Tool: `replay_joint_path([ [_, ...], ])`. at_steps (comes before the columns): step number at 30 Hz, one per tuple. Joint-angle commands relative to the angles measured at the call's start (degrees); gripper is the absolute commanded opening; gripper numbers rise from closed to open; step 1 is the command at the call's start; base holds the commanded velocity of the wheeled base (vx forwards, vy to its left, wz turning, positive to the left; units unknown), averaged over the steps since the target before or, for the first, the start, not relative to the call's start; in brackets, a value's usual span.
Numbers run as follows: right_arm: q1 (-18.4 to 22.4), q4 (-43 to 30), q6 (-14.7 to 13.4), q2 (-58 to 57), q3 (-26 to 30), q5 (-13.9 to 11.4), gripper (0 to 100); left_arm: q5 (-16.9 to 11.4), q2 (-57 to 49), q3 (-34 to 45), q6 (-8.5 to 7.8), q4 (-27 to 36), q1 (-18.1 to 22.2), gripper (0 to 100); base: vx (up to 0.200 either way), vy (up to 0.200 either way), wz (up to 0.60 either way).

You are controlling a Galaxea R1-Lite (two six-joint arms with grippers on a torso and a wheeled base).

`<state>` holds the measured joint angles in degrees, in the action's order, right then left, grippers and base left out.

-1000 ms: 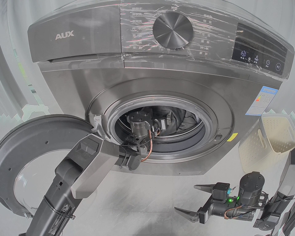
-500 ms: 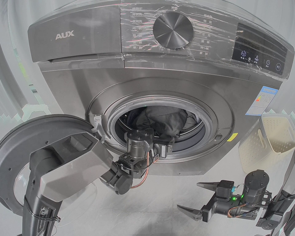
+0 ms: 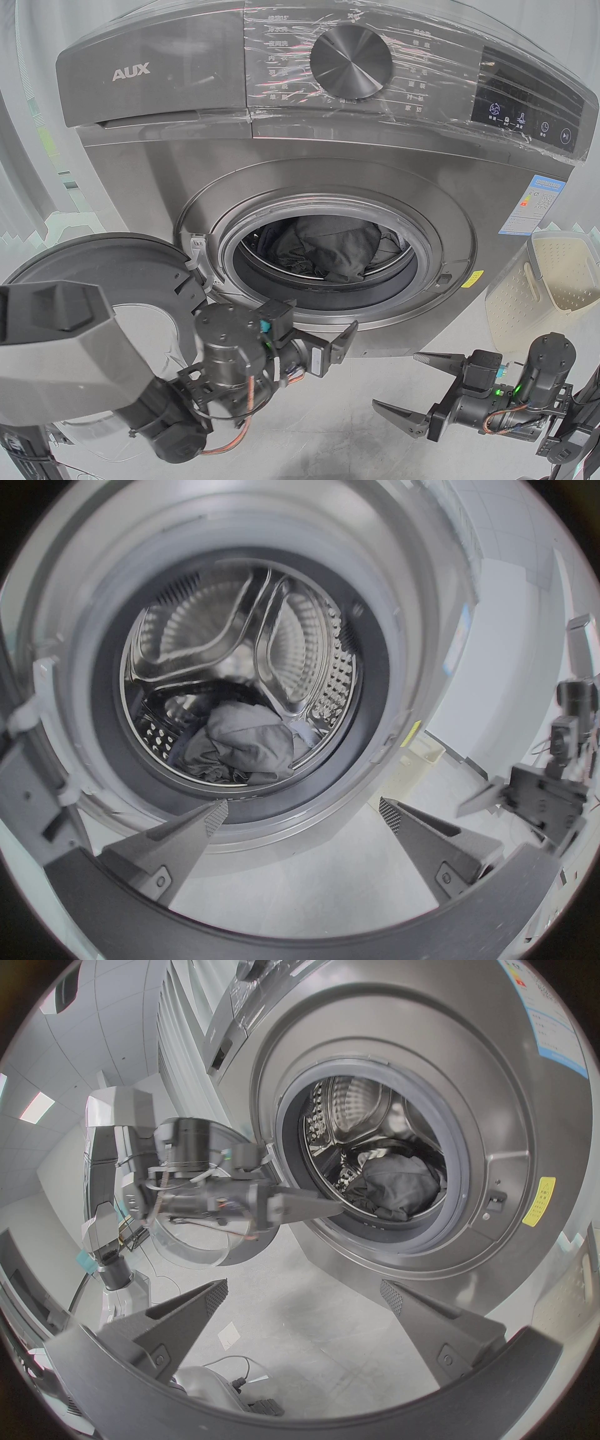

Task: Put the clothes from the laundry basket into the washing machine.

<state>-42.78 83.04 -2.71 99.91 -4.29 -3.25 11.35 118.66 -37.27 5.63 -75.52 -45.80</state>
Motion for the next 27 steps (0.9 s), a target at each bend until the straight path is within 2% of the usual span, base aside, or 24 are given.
replay_joint_path([
  [1,0.15,-0.07,-0.19,-5.87,2.53,0.27,100,0.43,-17.5,15.56,0.43,-5.43,-5.88,100,0.0,0.0,0.0],
  [7,0.77,-0.69,-1.25,-11.23,4.2,1.15,100,0.43,-25.24,21.71,0.96,-5.51,-7.29,100,0.0,0.0,0.0],
  [8,1.73,-0.95,-1.51,-13.43,4.2,2.46,100,0.6,-26.91,23.73,0.87,-5.51,-7.2,100,0.0,0.0,0.0],
  [13,4.37,-1.83,-2.48,-18.7,4.2,5.63,100,5.88,-29.81,26.46,0.7,-5.51,-7.2,100,0.0,0.0,0.0],
  [17,8.15,-4.73,-2.74,-21.52,4.2,6.33,100,7.2,-31.65,29.09,0.52,-5.34,-7.11,100,0.0,0.0,0.0],
  [20,9.64,-8.16,-2.57,-24.5,4.2,6.59,100,7.2,-32.88,30.41,0.43,-5.34,-6.41,100,-0.2,0.0,0.0],
  [23,10.08,-13.43,-2.22,-29.07,4.2,8.0,100,7.81,-35.87,31.11,0.26,-5.25,-5.88,100,-0.2,0.0,0.0],
  [27,10.87,-19.23,-1.69,-36.19,4.2,10.64,100,7.46,-40.0,34.1,-1.85,-4.72,-0.96,100,-0.2,0.0,0.0],
])
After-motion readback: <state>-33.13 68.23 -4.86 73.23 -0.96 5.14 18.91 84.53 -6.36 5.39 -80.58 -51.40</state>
